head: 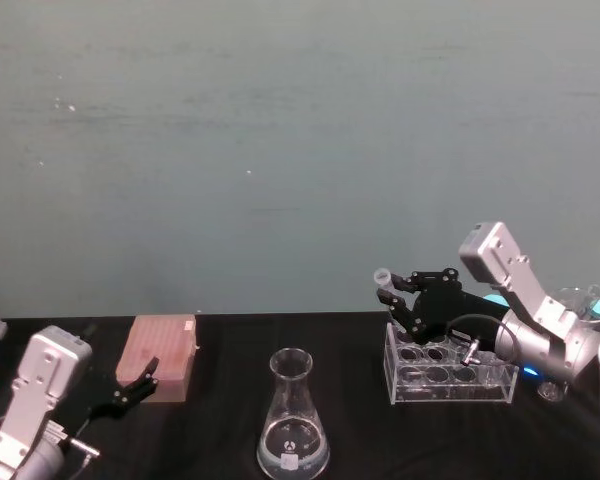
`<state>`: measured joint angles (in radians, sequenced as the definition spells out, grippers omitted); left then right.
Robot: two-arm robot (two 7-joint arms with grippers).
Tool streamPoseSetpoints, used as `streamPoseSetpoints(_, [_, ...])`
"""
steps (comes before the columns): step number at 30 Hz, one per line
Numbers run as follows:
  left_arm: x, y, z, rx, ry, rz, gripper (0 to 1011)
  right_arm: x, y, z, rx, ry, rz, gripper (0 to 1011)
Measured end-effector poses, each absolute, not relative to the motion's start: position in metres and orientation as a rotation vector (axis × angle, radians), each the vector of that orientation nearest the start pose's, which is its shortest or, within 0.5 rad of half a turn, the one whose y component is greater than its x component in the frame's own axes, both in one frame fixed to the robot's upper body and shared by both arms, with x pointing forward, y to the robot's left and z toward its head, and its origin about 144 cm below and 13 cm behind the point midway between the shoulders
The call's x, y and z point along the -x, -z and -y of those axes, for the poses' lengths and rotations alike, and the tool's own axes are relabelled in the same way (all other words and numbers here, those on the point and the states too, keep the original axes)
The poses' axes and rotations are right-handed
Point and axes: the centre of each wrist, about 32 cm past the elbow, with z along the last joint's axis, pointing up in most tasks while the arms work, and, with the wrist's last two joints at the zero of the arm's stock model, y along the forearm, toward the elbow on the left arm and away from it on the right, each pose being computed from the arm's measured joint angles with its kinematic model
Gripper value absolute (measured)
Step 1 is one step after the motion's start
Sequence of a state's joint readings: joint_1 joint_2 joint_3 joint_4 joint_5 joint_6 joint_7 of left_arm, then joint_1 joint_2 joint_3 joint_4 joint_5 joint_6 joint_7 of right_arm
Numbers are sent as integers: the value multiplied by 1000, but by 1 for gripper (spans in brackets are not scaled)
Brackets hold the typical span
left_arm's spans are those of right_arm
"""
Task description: Pour the liquid from the test tube into the beaker using one hand.
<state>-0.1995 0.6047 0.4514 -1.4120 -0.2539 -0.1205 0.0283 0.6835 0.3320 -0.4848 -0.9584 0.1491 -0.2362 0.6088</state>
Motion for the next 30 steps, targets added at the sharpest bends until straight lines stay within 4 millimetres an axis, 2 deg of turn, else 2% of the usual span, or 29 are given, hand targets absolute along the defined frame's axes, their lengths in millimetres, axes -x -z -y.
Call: streamPoseSetpoints(30, [-489,-1140,-310,-304,-1248,285,1000,-620,-1227,231,349,616,688,191])
